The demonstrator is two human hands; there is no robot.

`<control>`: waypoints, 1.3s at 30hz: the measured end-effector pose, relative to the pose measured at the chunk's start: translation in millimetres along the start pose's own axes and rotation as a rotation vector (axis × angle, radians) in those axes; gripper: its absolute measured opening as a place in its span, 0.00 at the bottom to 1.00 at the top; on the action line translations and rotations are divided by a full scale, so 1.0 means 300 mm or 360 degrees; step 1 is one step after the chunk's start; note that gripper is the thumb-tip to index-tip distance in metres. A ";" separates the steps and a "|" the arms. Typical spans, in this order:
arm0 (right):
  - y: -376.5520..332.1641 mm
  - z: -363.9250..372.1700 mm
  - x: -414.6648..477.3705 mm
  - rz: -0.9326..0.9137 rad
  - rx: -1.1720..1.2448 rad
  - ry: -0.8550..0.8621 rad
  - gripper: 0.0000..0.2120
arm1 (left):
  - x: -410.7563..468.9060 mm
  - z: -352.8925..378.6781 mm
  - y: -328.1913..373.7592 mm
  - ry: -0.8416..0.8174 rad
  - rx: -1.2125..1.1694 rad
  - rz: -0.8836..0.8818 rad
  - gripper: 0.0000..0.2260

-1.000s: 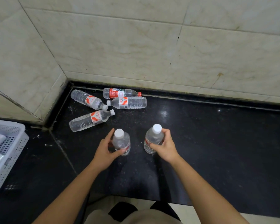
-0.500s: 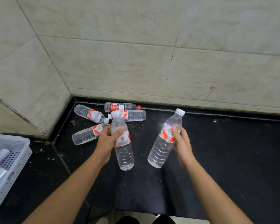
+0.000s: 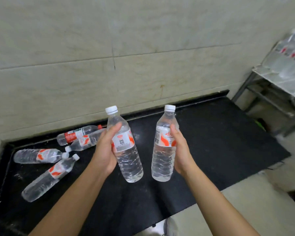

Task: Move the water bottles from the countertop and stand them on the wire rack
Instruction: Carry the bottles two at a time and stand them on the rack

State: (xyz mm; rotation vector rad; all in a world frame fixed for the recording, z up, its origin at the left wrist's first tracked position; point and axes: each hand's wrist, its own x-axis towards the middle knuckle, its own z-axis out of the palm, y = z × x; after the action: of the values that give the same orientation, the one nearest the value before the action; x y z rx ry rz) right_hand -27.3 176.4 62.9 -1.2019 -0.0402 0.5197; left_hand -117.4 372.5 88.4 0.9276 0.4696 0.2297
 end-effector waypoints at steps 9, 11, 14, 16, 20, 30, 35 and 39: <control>-0.205 -0.355 -0.215 -0.0242 0.0036 0.0386 0.24 | -0.014 0.411 -0.132 -0.0293 0.0361 0.0048 0.18; -0.255 -0.446 -0.251 -0.0320 -0.0070 0.0443 0.26 | -0.051 0.525 -0.176 -0.0373 0.0442 0.0087 0.14; -0.330 -0.591 -0.310 -0.0391 -0.0142 0.0497 0.24 | -0.115 0.703 -0.261 -0.0479 0.0531 0.0137 0.11; -0.379 -0.707 -0.350 -0.0439 -0.0156 0.0512 0.23 | -0.154 0.830 -0.338 -0.0476 0.0582 0.0171 0.15; -0.513 -0.987 -0.435 -0.0513 -0.0246 0.0607 0.24 | -0.227 1.158 -0.515 -0.0485 0.0760 0.0343 0.23; -0.802 -1.668 -0.576 -0.0711 -0.0081 0.0882 0.09 | -0.289 1.818 -0.785 -0.0951 0.0505 0.0114 0.15; -0.908 -1.893 -0.472 -0.0747 0.0047 0.1002 0.09 | -0.169 2.062 -0.877 -0.0988 0.0369 -0.0026 0.09; -1.035 -2.050 -0.338 -0.0770 -0.0031 0.0928 0.17 | -0.023 2.264 -0.987 -0.1016 0.0341 -0.0107 0.08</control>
State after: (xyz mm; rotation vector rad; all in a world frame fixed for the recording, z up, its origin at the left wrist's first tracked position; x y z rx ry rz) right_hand 180.1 -484.3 135.0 -1.2708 0.1592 -0.2621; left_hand 201.8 -287.6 195.7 1.1300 -0.0686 -0.1839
